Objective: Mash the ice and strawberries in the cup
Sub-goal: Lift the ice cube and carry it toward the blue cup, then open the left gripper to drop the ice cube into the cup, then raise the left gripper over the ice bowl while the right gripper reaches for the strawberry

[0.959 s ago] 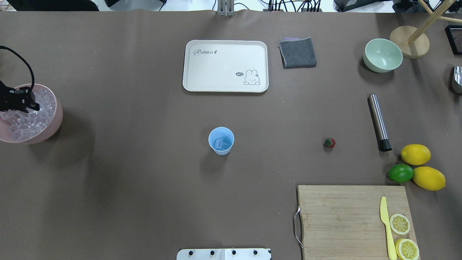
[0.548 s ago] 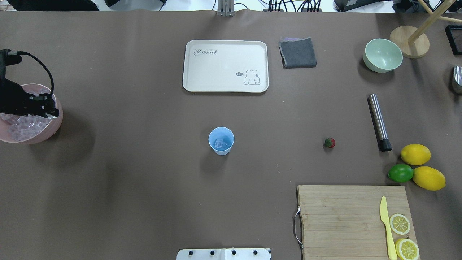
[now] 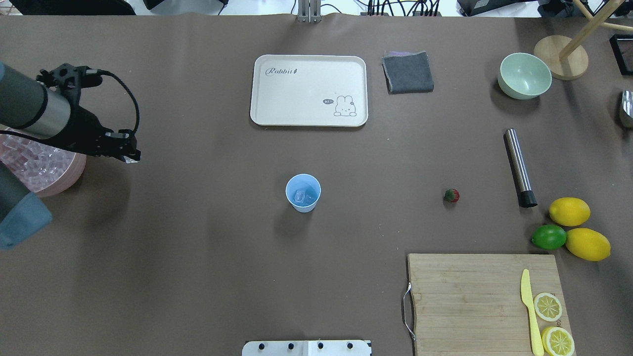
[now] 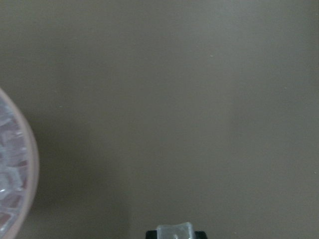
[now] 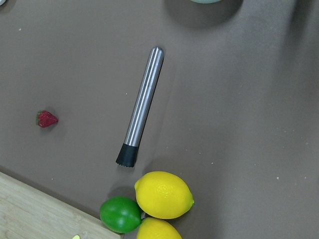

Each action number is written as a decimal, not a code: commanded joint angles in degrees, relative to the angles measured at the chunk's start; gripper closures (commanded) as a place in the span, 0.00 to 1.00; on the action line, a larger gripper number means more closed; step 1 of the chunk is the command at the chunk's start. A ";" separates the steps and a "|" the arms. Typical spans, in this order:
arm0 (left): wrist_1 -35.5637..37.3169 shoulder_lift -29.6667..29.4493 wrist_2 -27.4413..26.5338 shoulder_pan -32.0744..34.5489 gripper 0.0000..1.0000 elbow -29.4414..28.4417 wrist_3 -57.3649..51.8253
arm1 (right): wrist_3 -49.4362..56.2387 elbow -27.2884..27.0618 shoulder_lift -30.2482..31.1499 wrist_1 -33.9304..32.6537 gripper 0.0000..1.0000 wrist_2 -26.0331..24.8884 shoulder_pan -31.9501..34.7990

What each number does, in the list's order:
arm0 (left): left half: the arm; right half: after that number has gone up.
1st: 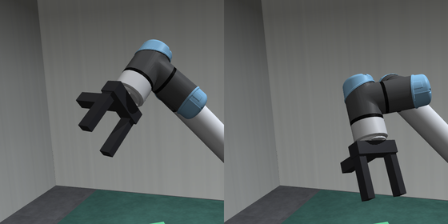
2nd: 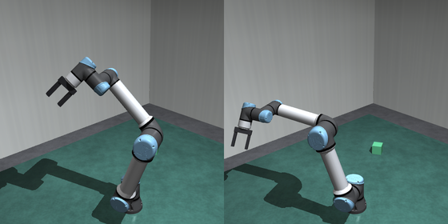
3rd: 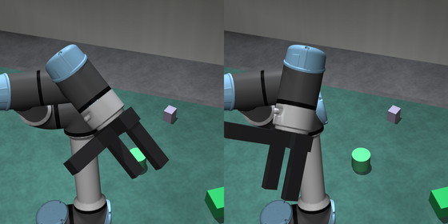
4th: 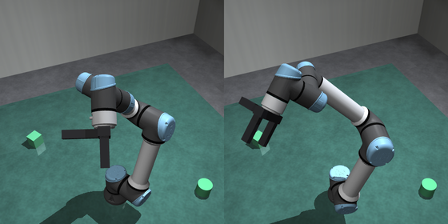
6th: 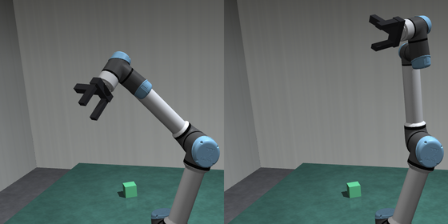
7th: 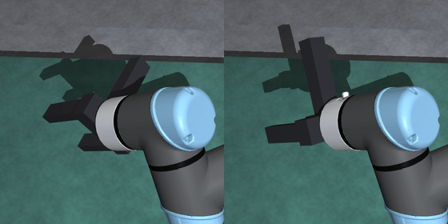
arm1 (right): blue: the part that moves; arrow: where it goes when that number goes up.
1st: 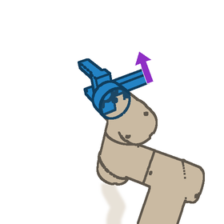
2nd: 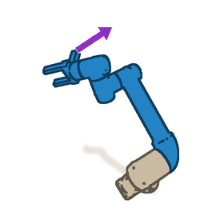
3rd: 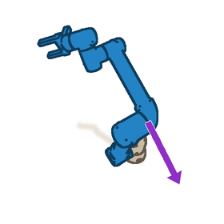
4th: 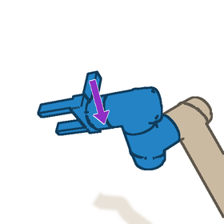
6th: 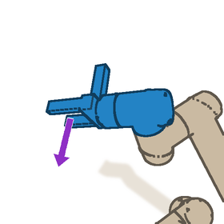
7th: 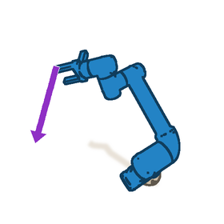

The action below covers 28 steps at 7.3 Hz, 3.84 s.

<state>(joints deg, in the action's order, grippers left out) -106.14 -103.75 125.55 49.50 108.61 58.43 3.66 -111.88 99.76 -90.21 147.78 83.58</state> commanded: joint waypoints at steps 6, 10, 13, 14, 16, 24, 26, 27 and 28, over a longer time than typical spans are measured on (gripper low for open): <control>4.19 -23.05 -7.43 -14.61 1.00 -9.79 13.27 | -0.06 0.00 -0.35 -0.06 0.00 0.06 -0.26; 4.10 -25.18 -11.03 -18.47 1.00 -10.87 14.51 | -0.14 0.00 -0.44 -0.06 0.00 0.06 -0.70; 4.02 -29.05 -12.34 -19.53 1.00 -14.56 16.63 | -0.06 0.00 -0.44 0.03 0.00 0.06 -0.79; 3.93 -29.05 -12.70 -19.53 0.87 -14.56 16.55 | -0.06 0.00 -0.44 -0.05 0.00 0.06 -0.79; 4.02 -29.05 -12.70 -19.53 0.53 -14.56 16.63 | -0.06 0.00 -0.44 -0.06 0.00 0.06 -0.79; 16.37 -18.97 -7.00 -9.28 0.21 -1.50 4.55 | -9.00 -0.18 -5.52 0.03 0.00 0.06 -6.05; 25.43 -15.81 -4.97 -3.12 0.09 2.99 -7.05 | -19.33 0.26 -7.38 6.13 0.00 -0.90 -10.96; 25.37 -12.30 -4.79 -1.36 0.04 4.41 -10.58 | -27.48 0.35 -7.47 12.10 0.00 -2.48 -14.64; 25.37 -10.18 -3.14 1.27 0.04 4.77 -13.48 | -36.09 0.61 -8.78 17.47 0.00 -5.54 -19.20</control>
<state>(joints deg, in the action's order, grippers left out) -81.39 -117.04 120.99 47.77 112.24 49.18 -22.26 -111.55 92.13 -79.46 145.21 69.54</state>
